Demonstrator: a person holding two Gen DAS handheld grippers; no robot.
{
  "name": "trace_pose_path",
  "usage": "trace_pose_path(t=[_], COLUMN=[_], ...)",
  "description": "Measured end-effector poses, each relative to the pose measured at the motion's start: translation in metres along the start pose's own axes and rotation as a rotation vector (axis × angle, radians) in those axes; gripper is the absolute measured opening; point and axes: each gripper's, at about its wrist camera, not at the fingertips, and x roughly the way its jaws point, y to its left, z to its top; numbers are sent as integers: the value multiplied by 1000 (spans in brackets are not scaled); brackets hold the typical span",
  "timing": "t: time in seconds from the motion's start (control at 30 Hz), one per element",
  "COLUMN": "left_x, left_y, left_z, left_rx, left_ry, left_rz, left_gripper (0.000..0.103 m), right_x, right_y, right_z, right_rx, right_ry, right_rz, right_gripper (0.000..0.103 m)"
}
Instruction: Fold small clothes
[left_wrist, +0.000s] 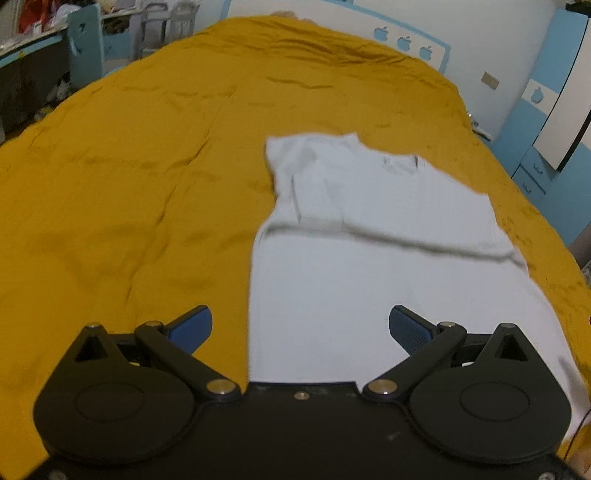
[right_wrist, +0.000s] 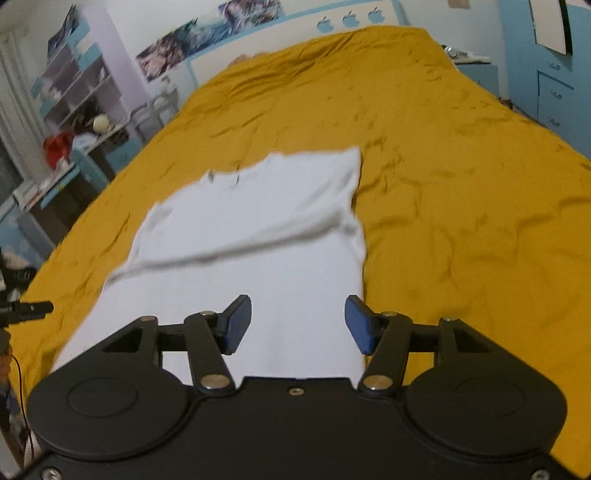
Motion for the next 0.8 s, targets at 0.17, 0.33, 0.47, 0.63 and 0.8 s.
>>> trace_pose_path(t=[0.17,0.33,0.47,0.63,0.8], left_x=[-24,-34,-37,-30,-27], left_y=[14,31,40,44,43], left_z=[-46,-78,-92,-99,-100], left_rx=[-59,-147,-211,-262,-301], left_ry=[47,105,145,173,183], left_rz=[-22,-60,-135,-185,-267], left_gripper=[103,103,103,103,103], right_x=[-19,-32,-37,-34,-30], right_y=[-3,-18,-24,-24,-24], right_z=[-44,-78,-95,-101,-107], right_rx=[33,104,145,171,208], right_ry=[51,91,111,116,143], right_rz=[-18,-32,-12,22,98], right_gripper=[57,58,58,58,58])
